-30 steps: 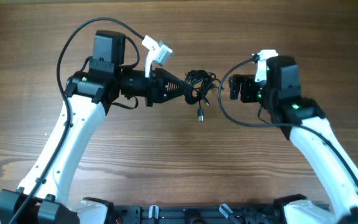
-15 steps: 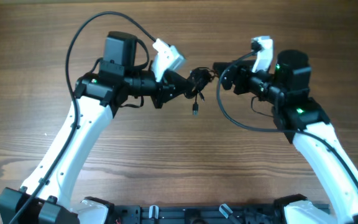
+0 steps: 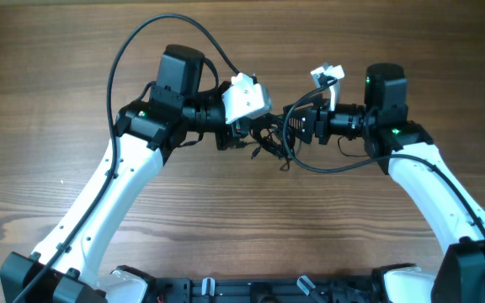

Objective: Untangle cables

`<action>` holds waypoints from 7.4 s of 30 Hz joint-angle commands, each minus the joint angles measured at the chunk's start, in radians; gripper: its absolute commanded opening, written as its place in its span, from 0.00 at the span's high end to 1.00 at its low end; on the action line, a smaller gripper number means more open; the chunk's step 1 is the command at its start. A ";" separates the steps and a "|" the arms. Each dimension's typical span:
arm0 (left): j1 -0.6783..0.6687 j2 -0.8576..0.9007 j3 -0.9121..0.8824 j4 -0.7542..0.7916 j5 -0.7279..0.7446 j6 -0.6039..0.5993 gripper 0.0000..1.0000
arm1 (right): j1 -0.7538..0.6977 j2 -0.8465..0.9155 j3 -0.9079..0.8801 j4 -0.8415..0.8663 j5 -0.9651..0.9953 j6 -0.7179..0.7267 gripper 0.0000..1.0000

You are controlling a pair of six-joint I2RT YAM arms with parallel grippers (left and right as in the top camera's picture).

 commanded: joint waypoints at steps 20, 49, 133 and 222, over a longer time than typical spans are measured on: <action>-0.007 -0.015 0.010 0.098 0.066 -0.052 0.96 | 0.010 0.158 -0.003 -0.051 0.159 0.040 0.96; -0.006 -0.015 0.009 0.135 0.063 -0.352 0.96 | -0.171 0.158 -0.003 0.042 -0.547 -0.319 0.00; 0.151 0.100 0.008 0.133 -0.287 -1.062 0.96 | 0.016 0.162 -0.003 0.061 -0.051 0.213 0.11; 0.148 0.105 0.008 0.095 -0.123 -1.097 0.93 | -0.174 0.199 -0.003 0.003 0.407 0.212 0.00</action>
